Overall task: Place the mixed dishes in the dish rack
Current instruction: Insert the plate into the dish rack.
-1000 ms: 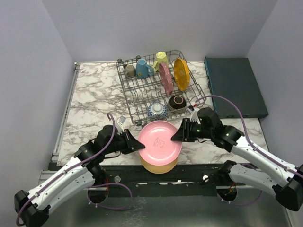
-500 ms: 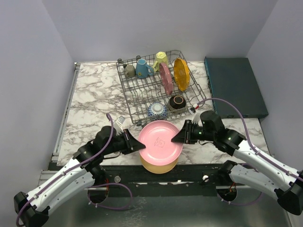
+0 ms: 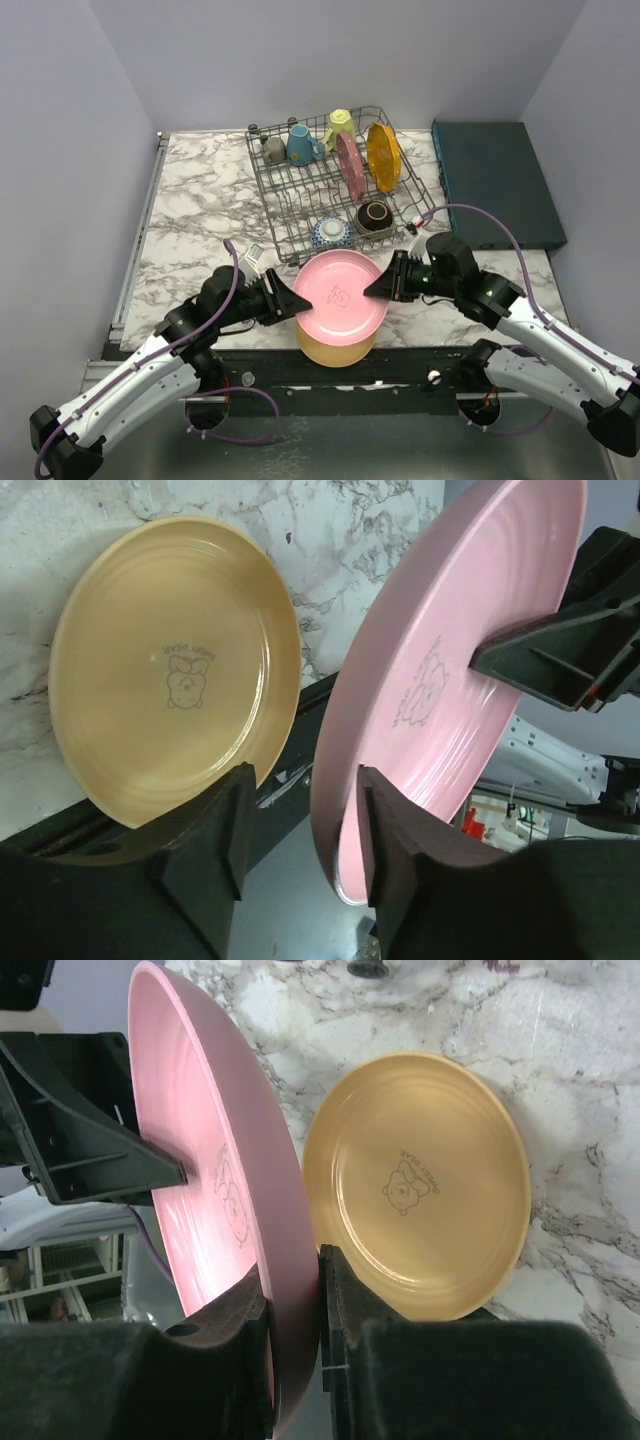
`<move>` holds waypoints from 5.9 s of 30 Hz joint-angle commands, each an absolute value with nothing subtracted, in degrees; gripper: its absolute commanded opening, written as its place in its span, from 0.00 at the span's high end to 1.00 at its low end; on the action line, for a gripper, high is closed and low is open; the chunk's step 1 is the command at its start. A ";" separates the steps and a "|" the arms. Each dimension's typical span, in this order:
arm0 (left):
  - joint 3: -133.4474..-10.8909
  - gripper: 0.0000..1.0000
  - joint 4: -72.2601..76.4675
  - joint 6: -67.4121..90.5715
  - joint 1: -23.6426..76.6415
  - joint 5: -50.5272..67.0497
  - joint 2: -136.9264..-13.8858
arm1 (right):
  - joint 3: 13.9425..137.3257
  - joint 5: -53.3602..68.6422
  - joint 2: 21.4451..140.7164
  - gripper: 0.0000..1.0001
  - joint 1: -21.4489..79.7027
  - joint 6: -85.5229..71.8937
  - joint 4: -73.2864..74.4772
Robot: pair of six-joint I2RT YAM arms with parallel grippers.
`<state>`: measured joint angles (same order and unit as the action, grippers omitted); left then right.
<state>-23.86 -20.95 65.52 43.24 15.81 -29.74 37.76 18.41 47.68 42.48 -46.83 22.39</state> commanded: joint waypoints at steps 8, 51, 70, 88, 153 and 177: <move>-30.27 0.32 -25.67 59.11 43.26 11.79 -32.08 | 50.29 8.90 51.62 1.00 42.69 -40.20 28.09; -44.57 0.01 -36.25 34.10 43.25 -5.45 -32.50 | 95.19 -18.28 84.84 1.00 42.71 -17.50 38.10; -43.99 0.01 -35.58 33.76 43.16 -5.65 -31.10 | 109.93 -28.36 102.35 1.00 42.66 -11.36 36.16; -43.95 0.01 -35.58 33.75 42.82 -5.88 -31.08 | 121.53 -34.63 113.88 1.00 42.70 -5.01 35.38; -43.90 0.01 -35.57 33.75 41.31 -5.93 -31.70 | 127.97 -41.88 130.22 1.00 42.71 3.36 30.50; -43.88 0.01 -35.57 33.79 40.51 -5.38 -32.48 | 126.76 -38.14 133.93 0.95 42.71 0.27 32.61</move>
<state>-43.81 -36.12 34.59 41.06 -4.60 -32.12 126.28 -40.42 130.67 42.48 1.89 31.53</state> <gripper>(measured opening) 0.986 0.204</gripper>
